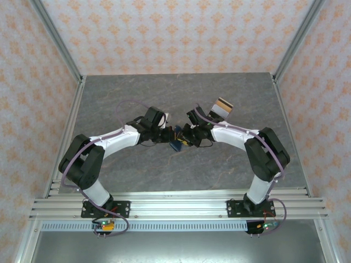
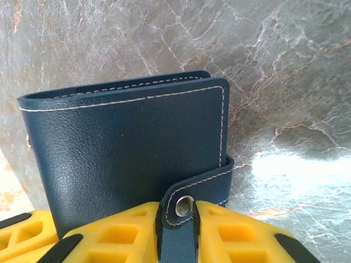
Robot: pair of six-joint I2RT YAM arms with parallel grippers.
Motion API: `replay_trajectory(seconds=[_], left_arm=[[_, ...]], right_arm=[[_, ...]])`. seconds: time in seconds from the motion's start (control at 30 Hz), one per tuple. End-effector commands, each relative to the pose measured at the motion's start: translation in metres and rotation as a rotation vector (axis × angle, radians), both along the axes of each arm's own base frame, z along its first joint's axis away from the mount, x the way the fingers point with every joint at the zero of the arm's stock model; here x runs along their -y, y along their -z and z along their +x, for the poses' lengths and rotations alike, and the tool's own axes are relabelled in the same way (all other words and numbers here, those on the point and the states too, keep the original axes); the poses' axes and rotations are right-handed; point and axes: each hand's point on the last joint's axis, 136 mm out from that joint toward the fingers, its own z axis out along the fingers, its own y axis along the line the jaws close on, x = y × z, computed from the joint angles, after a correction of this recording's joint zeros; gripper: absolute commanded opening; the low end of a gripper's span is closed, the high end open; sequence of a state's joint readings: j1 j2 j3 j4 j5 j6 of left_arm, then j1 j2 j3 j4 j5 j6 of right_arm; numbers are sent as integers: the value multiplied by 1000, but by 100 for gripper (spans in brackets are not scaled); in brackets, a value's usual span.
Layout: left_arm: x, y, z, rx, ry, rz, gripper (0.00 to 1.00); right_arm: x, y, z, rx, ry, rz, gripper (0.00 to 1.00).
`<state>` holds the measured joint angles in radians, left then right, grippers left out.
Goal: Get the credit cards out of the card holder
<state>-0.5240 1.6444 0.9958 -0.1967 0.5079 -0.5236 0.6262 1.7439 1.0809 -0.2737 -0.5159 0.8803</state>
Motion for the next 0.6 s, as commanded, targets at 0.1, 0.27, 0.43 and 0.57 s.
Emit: replay_trajectory(seconds=[0.1, 0.27, 0.43, 0.57], left_arm=[[6, -17, 3, 46, 23, -16, 0], [4, -15, 4, 41, 7, -9, 0], [1, -16, 5, 51, -10, 2, 0], [-3, -13, 6, 50, -30, 22, 0]], right_arm=[[14, 7, 5, 21, 6, -117, 22], [16, 11, 4, 17, 4, -140, 20], [15, 16, 1, 1, -11, -140, 16], [21, 20, -2, -2, -10, -172, 6]])
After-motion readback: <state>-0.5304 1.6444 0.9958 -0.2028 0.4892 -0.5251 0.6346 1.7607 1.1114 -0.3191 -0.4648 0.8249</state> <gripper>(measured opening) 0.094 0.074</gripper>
